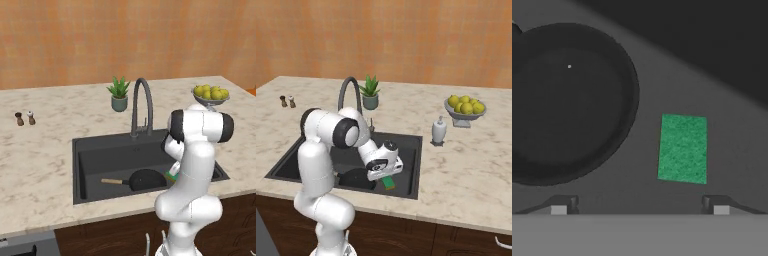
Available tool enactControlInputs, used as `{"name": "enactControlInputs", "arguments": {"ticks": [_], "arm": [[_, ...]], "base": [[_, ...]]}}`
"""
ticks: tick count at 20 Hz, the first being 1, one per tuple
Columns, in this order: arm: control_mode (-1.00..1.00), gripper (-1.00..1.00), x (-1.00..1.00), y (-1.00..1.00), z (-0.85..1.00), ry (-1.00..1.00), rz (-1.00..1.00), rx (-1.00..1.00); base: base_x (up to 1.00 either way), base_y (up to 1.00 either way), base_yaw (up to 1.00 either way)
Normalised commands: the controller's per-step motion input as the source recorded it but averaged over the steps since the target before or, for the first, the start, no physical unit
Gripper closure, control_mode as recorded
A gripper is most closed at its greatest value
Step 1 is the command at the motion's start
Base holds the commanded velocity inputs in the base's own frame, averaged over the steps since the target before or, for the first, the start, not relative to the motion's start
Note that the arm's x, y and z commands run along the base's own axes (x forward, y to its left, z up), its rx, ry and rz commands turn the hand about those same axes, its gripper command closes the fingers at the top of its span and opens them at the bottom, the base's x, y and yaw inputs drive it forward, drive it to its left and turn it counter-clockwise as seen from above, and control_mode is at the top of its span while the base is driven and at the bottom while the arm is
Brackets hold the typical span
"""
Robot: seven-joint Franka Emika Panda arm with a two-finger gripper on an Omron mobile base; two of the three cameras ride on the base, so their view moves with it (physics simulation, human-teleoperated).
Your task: Pick the pan and sponge and place them into the sink. Then turn on the water.
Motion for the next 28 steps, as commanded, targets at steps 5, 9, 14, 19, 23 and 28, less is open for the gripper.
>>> {"name": "enactControlInputs", "arguments": {"ticks": [5, 9, 14, 19, 23, 28], "arm": [[-1.0, -1.0, 0.1, -0.01, 0.96, 0.06, 0.0, 0.0], [-1.0, -1.0, 0.17, -0.12, 0.87, 0.16, -0.02, 0.0], [-1.0, -1.0, 0.04, -0.26, 0.91, 0.14, -0.05, 0.03], [-1.0, -1.0, 0.05, -0.35, 0.23, 0.11, -0.03, 0.19], [-1.0, -1.0, 0.13, -0.05, 0.06, 0.0, -0.01, 0.4], [-1.0, -1.0, 0.28, 0.34, 0.4, -0.16, -0.09, 0.44]], "base": [[0.0, 0.0, 0.0], [0.0, 0.0, 0.0], [0.0, 0.0, 0.0], [0.0, 0.0, 0.0], [0.0, 0.0, 0.0], [0.0, 0.0, 0.0]]}}
